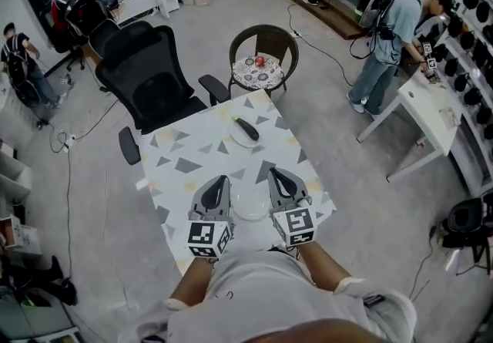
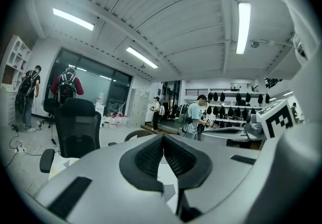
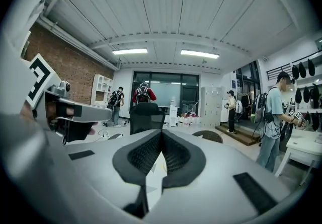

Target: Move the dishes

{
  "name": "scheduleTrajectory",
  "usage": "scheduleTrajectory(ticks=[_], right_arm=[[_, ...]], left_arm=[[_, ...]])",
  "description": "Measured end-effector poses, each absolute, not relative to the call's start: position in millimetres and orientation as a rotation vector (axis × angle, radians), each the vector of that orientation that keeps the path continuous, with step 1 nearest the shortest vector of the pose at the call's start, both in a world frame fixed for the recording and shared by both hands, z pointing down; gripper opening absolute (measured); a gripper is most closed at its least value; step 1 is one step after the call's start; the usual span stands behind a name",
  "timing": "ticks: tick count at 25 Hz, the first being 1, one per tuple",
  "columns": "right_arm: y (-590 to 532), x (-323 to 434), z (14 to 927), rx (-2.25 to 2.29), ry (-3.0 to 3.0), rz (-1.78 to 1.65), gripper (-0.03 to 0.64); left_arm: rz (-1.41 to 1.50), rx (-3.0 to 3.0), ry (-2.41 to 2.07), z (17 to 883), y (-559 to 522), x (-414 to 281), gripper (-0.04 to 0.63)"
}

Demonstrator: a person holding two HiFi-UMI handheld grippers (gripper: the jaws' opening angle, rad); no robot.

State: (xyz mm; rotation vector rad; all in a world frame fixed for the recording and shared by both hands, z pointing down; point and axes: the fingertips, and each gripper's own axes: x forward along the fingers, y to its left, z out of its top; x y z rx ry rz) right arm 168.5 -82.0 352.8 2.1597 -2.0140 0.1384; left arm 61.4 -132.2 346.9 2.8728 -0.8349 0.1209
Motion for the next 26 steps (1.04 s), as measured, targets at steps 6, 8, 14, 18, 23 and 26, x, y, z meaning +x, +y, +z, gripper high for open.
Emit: scheduleTrajectory(ticks=[6,8,14,18,23,26], right_arm=[[-82.8,166.7,352.8,2.152,-2.017,0.129,-0.003],[-82.1,166.8,353.9,2.146,-2.019,0.13,-0.003],[-79.4,167.1,355.0,2.145,-2.022,0.142,-0.003],[-78.1,165.9,353.9,2.151,-2.021,0.143,-0.003],[-78.5,167.2,352.8,2.159,-2.023,0.14,-0.003],[-79.1,167.9,351.5,2.163,-2.021,0.145,-0.003]], left_arm=[[0.13,2.868,-0.837,350.0,-133.4,57.1,0.02],[0.135,2.867,-0.834,351.2,-132.2,57.2,0.02],[0.14,2.864,-0.832,351.2,-130.3,58.3,0.02],[0.135,2.862,-0.832,351.2,-131.0,57.2,0.02],[0.137,2.86,-0.829,351.4,-130.9,58.5,0.02],[0.141,2.858,-0.827,351.1,-131.7,59.4,0.02]])
